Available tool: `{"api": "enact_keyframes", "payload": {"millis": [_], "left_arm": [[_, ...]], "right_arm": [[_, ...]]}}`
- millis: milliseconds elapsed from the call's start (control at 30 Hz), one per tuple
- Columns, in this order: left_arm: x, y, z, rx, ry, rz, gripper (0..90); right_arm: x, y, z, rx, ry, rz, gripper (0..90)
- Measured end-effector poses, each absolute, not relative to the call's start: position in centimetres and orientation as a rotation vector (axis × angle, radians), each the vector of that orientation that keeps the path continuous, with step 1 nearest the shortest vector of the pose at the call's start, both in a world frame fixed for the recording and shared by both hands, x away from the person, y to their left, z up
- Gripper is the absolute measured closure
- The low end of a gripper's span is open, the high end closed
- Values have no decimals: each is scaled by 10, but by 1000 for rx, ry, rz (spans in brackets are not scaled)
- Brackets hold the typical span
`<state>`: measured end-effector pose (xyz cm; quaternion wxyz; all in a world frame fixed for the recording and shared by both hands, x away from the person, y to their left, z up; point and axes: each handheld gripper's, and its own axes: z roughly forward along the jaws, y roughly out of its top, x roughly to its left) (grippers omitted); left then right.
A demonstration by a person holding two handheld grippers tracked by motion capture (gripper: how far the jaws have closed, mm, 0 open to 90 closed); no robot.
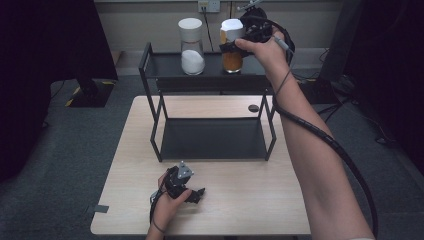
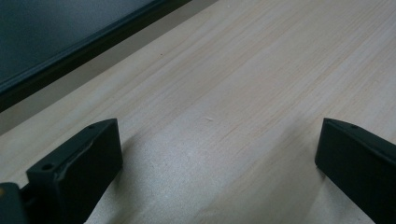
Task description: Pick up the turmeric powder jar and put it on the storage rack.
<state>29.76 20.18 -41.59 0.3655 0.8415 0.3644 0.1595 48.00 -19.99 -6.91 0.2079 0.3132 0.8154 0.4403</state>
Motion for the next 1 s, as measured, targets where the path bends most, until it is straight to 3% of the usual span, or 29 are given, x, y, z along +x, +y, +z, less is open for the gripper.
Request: {"api": "enact_keyframes", "payload": {"millis": [100, 467, 1000], "left_arm": [[298, 202, -416, 2163, 937, 410, 1], [298, 202, -416, 2164, 937, 409, 1], [298, 202, -416, 2163, 937, 410, 1]], "right_arm": [[479, -201, -70, 876, 2265, 1228, 288], [468, -187, -70, 902, 2244, 1144, 50], [446, -195, -78, 918, 2214, 1171, 15]]}}
